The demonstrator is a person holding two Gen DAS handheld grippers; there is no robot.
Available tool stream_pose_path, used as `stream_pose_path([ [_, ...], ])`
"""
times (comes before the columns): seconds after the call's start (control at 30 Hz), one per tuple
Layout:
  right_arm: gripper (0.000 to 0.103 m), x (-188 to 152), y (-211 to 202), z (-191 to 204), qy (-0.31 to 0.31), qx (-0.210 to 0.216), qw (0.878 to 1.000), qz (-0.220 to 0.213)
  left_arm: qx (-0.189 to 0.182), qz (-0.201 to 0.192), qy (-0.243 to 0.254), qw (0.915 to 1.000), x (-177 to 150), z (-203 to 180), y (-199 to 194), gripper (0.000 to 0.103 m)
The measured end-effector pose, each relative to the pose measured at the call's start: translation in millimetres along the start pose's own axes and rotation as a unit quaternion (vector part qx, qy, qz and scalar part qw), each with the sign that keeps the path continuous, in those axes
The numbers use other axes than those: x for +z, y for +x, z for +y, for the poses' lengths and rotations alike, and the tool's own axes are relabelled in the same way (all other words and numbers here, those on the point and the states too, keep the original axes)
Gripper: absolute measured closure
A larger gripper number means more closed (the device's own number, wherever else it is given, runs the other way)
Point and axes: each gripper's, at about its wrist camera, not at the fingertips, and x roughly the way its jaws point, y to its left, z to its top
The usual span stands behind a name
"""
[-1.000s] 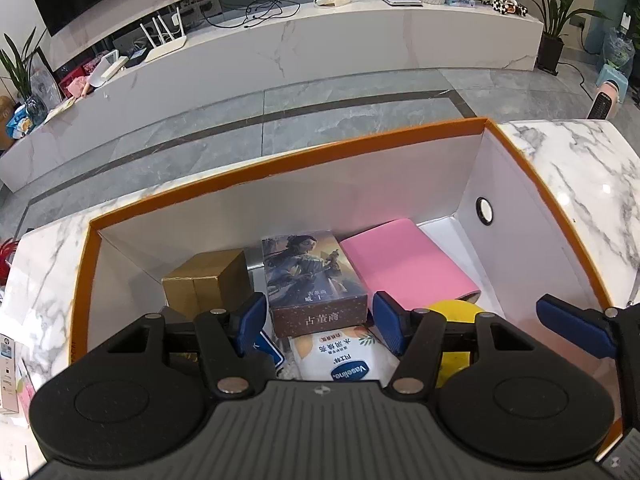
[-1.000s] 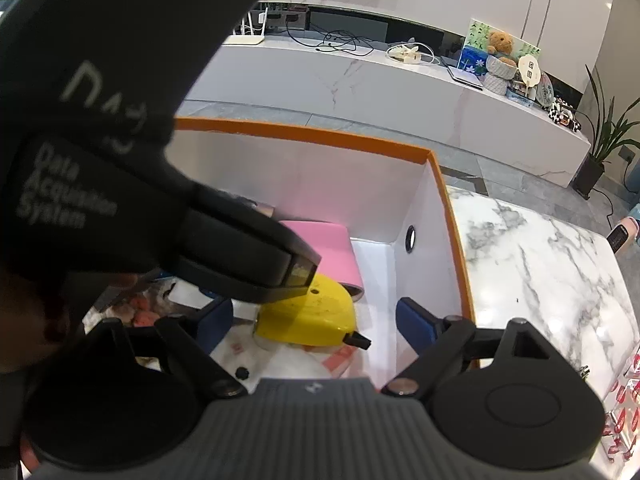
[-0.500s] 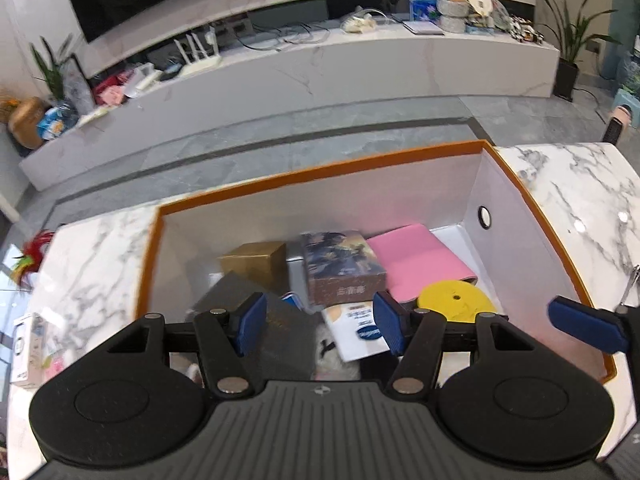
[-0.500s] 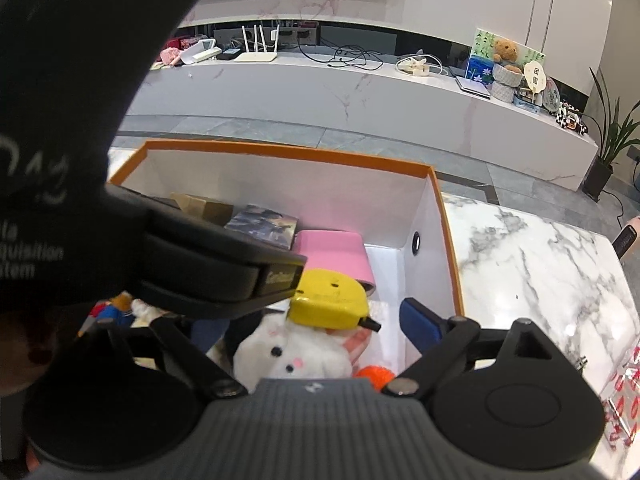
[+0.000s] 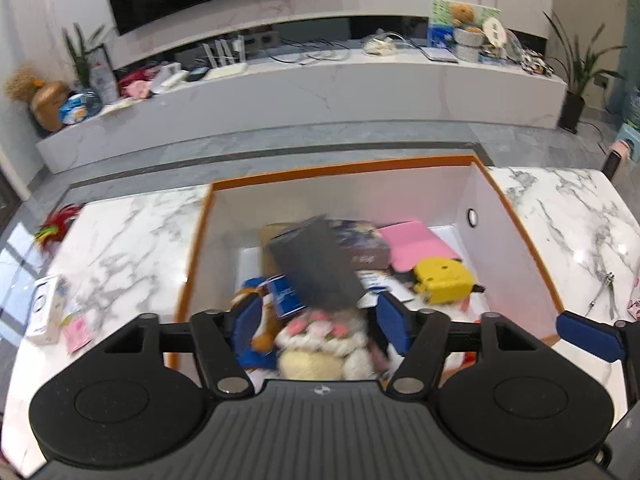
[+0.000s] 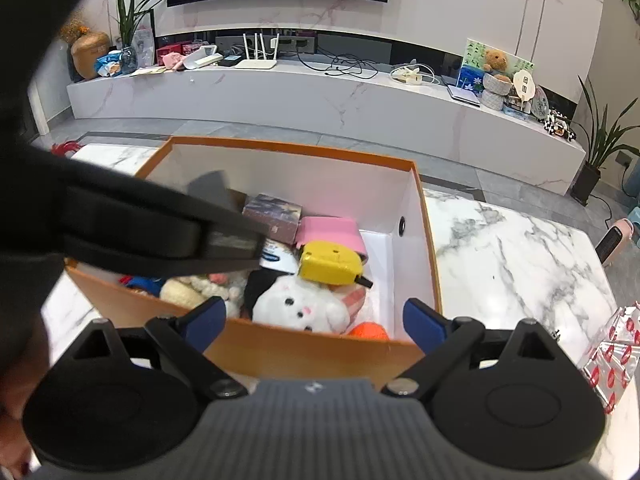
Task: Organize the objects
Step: 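Withdraw both open tools up from the orange box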
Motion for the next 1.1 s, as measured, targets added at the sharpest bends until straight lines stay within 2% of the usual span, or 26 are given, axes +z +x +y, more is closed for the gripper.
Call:
stream_pose_path([
  [0.1, 0.007, -7, -7, 0, 0.005, 0.001, 1.0, -0.002, 0.02, -0.015, -0.021, 0.9995, -13, 12, -15, 0.025],
  [0.2, 0.007, -13, -12, -1, 0.016, -0.014, 1.0, -0.003, 0.02, -0.023, -0.054, 0.9981, -25, 26, -25, 0.022],
  [0.27, 0.007, -17, -14, -3, 0.03, -0.026, 0.999, -0.004, 0.02, -0.027, -0.07, 0.9969, -38, 35, -31, 0.018],
  [0.37, 0.007, -19, -12, -2, 0.048, -0.039, 0.998, -0.006, 0.032, -0.03, -0.071, 0.9965, -55, 38, -34, 0.015],
  [0.47, 0.006, -21, -7, 9, 0.038, -0.057, 0.998, -0.01, 0.034, -0.051, -0.099, 0.9932, -67, 47, -37, 0.015],
  [0.67, 0.005, -19, 1, 23, 0.027, -0.073, 0.997, -0.006, 0.047, -0.066, -0.088, 0.9928, -71, 53, -36, 0.012],
  [0.87, 0.005, -17, 11, 28, 0.03, -0.082, 0.996, 0.001, 0.035, -0.047, -0.117, 0.9913, -74, 66, -22, 0.011],
  [1.1, 0.005, -18, 15, 32, 0.024, -0.087, 0.996, 0.005, 0.038, -0.043, -0.113, 0.992, -77, 66, -20, 0.01],
])
